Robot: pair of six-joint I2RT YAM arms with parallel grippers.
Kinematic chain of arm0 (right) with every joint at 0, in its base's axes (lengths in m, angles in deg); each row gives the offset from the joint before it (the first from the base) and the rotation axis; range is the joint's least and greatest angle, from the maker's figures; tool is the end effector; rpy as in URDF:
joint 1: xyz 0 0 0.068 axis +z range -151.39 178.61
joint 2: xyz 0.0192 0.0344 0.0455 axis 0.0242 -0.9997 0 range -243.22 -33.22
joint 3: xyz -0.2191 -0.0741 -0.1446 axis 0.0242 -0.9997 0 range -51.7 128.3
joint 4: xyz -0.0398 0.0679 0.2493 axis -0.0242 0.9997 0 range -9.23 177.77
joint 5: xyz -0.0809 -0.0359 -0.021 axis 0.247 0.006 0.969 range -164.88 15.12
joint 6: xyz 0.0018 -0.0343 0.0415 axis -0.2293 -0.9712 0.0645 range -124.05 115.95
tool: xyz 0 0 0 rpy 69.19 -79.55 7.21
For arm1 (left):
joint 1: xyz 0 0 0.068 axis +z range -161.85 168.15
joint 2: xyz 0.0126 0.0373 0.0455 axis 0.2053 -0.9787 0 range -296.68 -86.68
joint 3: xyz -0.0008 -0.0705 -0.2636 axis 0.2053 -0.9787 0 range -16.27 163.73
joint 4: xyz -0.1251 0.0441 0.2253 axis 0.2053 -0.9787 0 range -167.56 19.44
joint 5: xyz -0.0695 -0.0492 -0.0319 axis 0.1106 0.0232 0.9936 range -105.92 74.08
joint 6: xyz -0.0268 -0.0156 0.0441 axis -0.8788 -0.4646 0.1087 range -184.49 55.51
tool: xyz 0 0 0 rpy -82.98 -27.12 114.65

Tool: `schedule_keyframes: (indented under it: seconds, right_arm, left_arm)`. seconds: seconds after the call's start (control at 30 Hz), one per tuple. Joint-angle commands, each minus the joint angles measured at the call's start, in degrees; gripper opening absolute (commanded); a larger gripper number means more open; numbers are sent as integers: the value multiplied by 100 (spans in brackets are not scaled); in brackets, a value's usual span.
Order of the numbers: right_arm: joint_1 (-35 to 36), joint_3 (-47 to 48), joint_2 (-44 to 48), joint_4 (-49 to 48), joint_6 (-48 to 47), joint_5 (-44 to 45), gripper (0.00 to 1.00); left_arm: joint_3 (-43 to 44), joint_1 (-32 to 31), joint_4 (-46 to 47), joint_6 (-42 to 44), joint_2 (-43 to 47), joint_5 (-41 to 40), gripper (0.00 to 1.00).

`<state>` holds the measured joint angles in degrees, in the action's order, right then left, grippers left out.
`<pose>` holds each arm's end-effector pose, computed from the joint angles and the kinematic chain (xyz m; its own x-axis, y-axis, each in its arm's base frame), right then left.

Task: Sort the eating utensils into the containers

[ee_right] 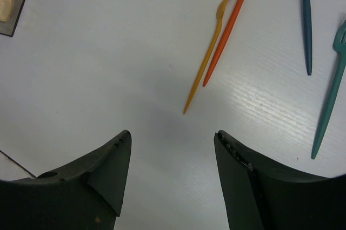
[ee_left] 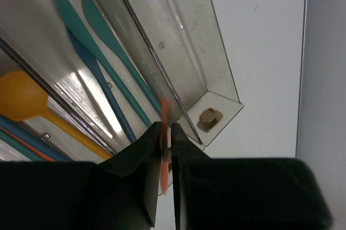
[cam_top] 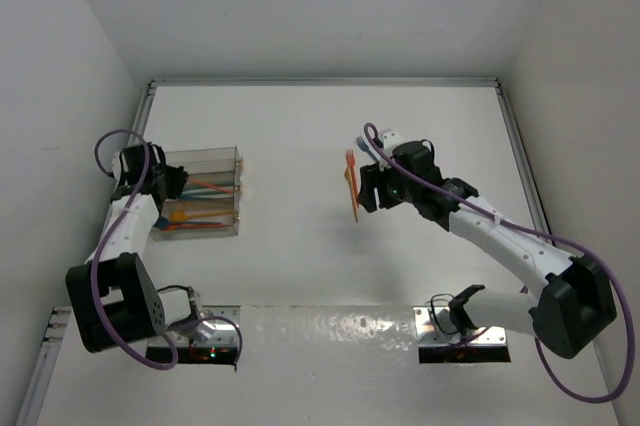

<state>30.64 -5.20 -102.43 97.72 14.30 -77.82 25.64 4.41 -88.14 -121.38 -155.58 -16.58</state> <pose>0.2193 0.1395 0.2513 -0.6908 -0.0613 -0.7205 -0.3641 0.8903 0.2734 0.2385 0.0700 0.2252 -0.1270 -0.9095 -0.3959 -0.7215 0.3586 -0.5923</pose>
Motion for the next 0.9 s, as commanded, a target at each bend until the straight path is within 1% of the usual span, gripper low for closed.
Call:
schedule_keyframes:
  seconds: [0.0, 0.07, 0.2, 0.3, 0.4, 0.43, 0.5, 0.53, 0.6, 0.63, 0.7, 0.77, 0.87]
  right_arm:
    - [23, 0, -13, -130, -16, 100, 63]
    - [31, -27, -14, -131, -7, 118, 63]
    - [31, -53, -49, -139, 28, 127, 63]
    - [31, -45, -75, -139, 46, 144, 63]
    - [31, -36, -128, -104, 46, 241, 63]
    - [23, -45, -145, -104, 46, 259, 63]
    - [31, -10, -250, -113, 63, 276, 63]
    - [23, 8, -303, -104, 90, 390, 63]
    - [31, 78, -452, -113, 116, 556, 63]
    - [31, 105, -514, -122, 168, 653, 63]
    - [31, 175, -715, -139, 291, 829, 62]
    - [23, 210, -874, -174, 370, 953, 60]
    - [31, 368, -1243, -157, 529, 1094, 57]
  left_arm:
    - [-51, 54, 413, 46, -114, -30, 12]
    - [-60, 54, 466, -24, -202, -13, 15]
    - [-200, 54, 572, -287, -229, -109, 16]
    - [-262, 54, 704, -358, -246, 5, 16]
    - [-236, 54, 590, -350, -229, 40, 25]
    - [-219, 54, 537, -324, -211, 40, 32]
    - [-175, 54, 353, -280, -159, 40, 40]
    - [-166, 54, 283, -253, -132, 40, 48]
    - [-131, 54, 81, -166, -53, 32, 56]
    - [-61, 54, 19, -130, -27, 23, 65]
    - [62, 54, -157, 36, 26, 40, 72]
    - [141, 54, -236, 159, 87, 197, 74]
    - [352, 19, -377, 694, 184, 435, 76]
